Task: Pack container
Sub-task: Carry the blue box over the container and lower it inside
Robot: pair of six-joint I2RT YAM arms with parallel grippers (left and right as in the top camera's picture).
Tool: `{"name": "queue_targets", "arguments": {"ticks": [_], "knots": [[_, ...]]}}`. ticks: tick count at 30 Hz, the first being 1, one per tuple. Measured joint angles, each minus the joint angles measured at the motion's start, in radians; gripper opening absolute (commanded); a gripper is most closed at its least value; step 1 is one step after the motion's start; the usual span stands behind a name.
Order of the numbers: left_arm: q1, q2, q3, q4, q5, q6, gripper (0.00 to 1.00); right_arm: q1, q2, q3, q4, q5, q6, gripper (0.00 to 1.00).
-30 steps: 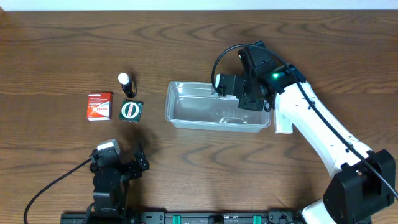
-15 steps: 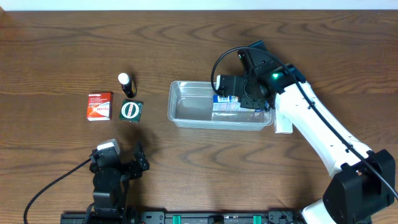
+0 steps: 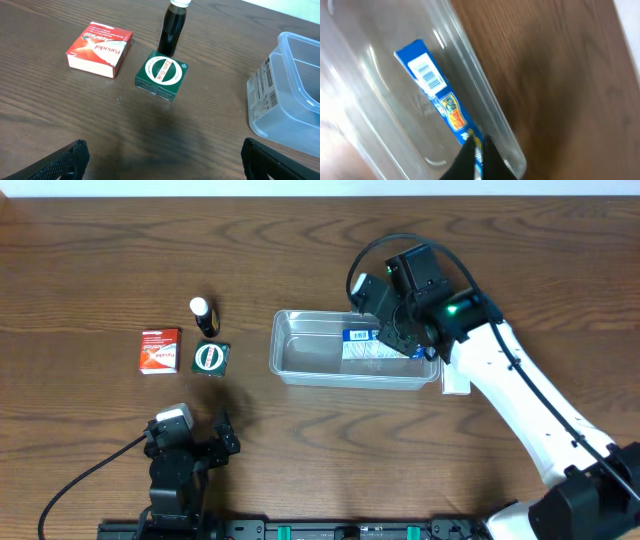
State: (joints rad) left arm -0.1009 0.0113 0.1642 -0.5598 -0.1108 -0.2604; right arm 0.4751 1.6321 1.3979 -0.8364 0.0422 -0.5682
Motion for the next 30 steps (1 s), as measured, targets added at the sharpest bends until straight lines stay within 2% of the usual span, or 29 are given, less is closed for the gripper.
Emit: {"name": "queue_targets", "arguments": {"ticks": [9, 14, 25, 30], "knots": [[0.0, 0.0, 0.0, 0.0, 0.0, 0.0, 0.98, 0.0, 0.158, 0.0, 0.013, 0.0, 0.266, 0.01], [0.0, 0.0, 0.0, 0.0, 0.0, 0.0, 0.98, 0.0, 0.161, 0.008, -0.027, -0.003, 0.352, 0.01], [0.0, 0.0, 0.0, 0.0, 0.0, 0.0, 0.98, 0.037, 0.15, 0.013, -0.217, -0.019, 0.412, 0.01], [0.0, 0.0, 0.0, 0.0, 0.0, 0.0, 0.98, 0.051, 0.15, 0.013, -0.222, -0.024, 0.43, 0.01]]}}
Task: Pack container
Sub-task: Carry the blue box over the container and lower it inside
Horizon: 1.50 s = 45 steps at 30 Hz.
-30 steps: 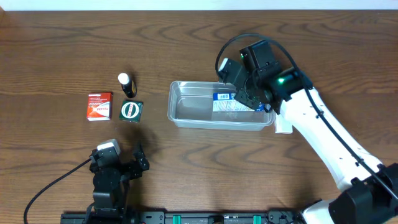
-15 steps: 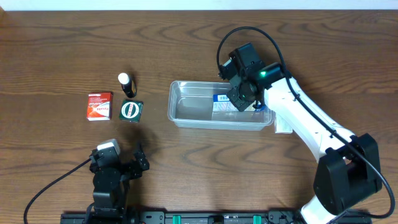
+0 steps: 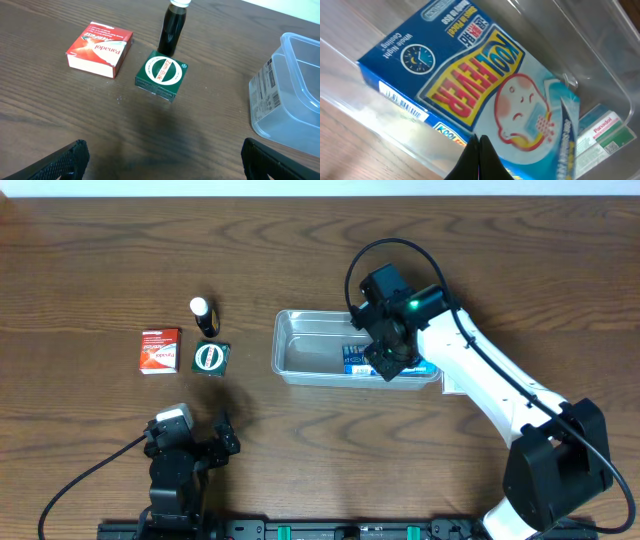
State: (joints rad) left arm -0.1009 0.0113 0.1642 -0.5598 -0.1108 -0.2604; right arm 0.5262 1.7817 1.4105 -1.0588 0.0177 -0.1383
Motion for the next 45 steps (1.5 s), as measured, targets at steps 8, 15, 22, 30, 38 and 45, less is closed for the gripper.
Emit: {"name": "queue_targets", "arguments": {"ticks": [8, 15, 22, 30, 38, 45], "knots": [[0.0, 0.0, 0.0, 0.0, 0.0, 0.0, 0.98, 0.002, 0.0, 0.0, -0.009, -0.03, 0.009, 0.01], [0.0, 0.0, 0.0, 0.0, 0.0, 0.0, 0.98, 0.002, 0.0, 0.0, 0.027, -0.033, 0.011, 0.01], [0.0, 0.0, 0.0, 0.0, 0.0, 0.0, 0.98, 0.002, 0.001, -0.044, 0.036, -0.038, 0.011, 0.01], [0.0, 0.0, 0.0, 0.0, 0.0, 0.0, 0.98, -0.023, 0.031, -0.156, 0.123, -0.04, 0.011, 0.01], [0.0, 0.0, 0.0, 0.0, 0.0, 0.0, 0.98, -0.061, 0.026, -0.102, 0.122, -0.032, 0.011, 0.01], [0.0, 0.0, 0.0, 0.0, 0.0, 0.0, 0.98, -0.079, -0.139, 0.019, 0.046, -0.031, 0.074, 0.16]]}}
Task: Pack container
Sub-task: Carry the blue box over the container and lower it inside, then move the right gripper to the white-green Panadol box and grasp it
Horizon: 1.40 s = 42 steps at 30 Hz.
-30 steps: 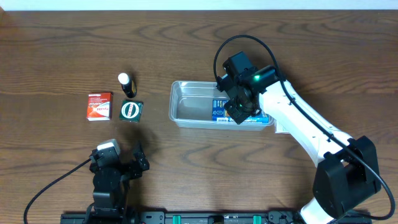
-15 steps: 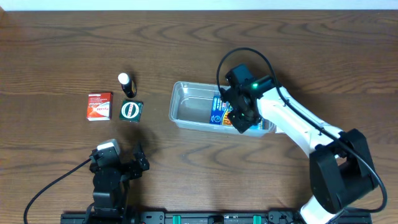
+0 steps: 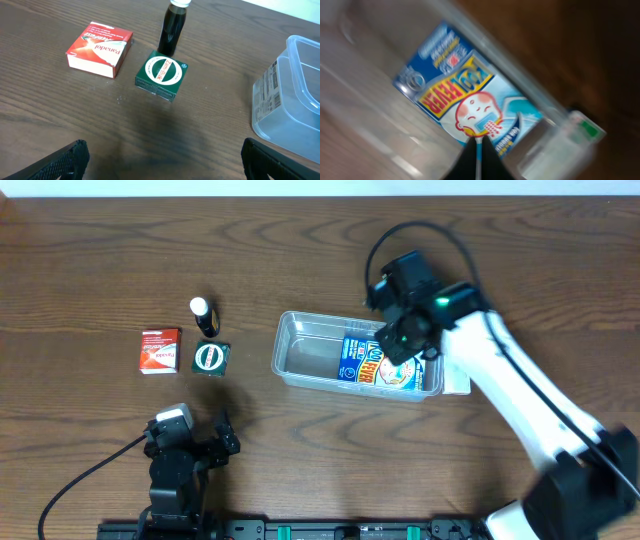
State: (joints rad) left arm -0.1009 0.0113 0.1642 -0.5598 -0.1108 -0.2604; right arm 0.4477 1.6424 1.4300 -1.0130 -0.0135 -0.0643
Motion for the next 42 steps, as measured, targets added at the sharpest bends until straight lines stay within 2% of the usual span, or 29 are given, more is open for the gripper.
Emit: {"name": "queue_targets", "arguments": {"ticks": [2, 5, 9, 14, 21, 31, 35, 38, 41, 42], "knots": [[0.0, 0.0, 0.0, 0.0, 0.0, 0.0, 0.98, -0.032, -0.061, 0.017, -0.018, -0.002, 0.047, 0.19], [0.0, 0.0, 0.0, 0.0, 0.0, 0.0, 0.98, -0.126, -0.127, 0.029, -0.082, -0.003, 0.137, 0.31], [0.0, 0.0, 0.0, 0.0, 0.0, 0.0, 0.98, -0.273, -0.139, 0.025, -0.171, -0.002, 0.223, 0.41], [0.0, 0.0, 0.0, 0.0, 0.0, 0.0, 0.98, -0.387, -0.13, -0.039, -0.183, -0.027, 0.265, 0.46], [0.0, 0.0, 0.0, 0.0, 0.0, 0.0, 0.98, -0.404, -0.072, -0.116, -0.101, -0.051, 0.288, 0.44], [0.0, 0.0, 0.0, 0.0, 0.0, 0.0, 0.98, -0.4, 0.123, -0.134, 0.036, -0.119, 0.313, 0.43], [0.0, 0.0, 0.0, 0.0, 0.0, 0.0, 0.98, -0.393, 0.151, -0.139, 0.123, -0.163, 0.304, 0.53], [0.0, 0.0, 0.0, 0.0, 0.0, 0.0, 0.98, -0.391, 0.15, -0.139, 0.166, -0.196, 0.279, 0.55], [0.0, 0.0, 0.0, 0.0, 0.0, 0.0, 0.98, -0.391, 0.15, -0.138, 0.143, -0.205, 0.258, 0.56], [0.0, 0.0, 0.0, 0.0, 0.0, 0.0, 0.98, -0.391, 0.15, -0.138, 0.125, -0.203, 0.256, 0.61]]}}
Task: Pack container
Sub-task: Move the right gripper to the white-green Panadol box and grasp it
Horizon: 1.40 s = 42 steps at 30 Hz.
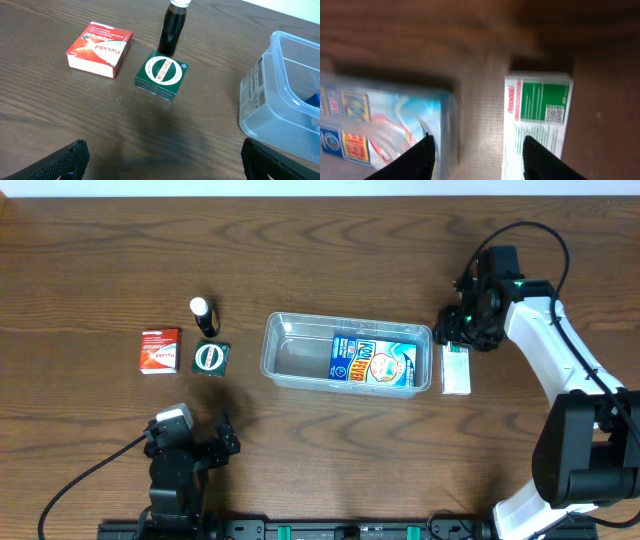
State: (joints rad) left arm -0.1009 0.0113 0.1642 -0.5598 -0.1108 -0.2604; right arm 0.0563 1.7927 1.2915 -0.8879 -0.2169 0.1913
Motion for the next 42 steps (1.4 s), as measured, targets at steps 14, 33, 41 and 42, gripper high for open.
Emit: {"name": "queue_targets", "arguments": {"ticks": [14, 33, 41, 42], "knots": [[0.0, 0.0, 0.0, 0.0, 0.0, 0.0, 0.98, -0.004, 0.026, -0.001, -0.051, 0.147, -0.039, 0.84], [0.0, 0.0, 0.0, 0.0, 0.0, 0.0, 0.98, -0.008, 0.183, -0.024, -0.04, 0.173, -0.039, 0.45], [0.0, 0.0, 0.0, 0.0, 0.0, 0.0, 0.98, -0.008, 0.063, -0.026, -0.061, 0.207, -0.051, 0.35], [0.0, 0.0, 0.0, 0.0, 0.0, 0.0, 0.98, -0.007, 0.035, -0.026, -0.065, 0.21, -0.055, 0.34]]}}
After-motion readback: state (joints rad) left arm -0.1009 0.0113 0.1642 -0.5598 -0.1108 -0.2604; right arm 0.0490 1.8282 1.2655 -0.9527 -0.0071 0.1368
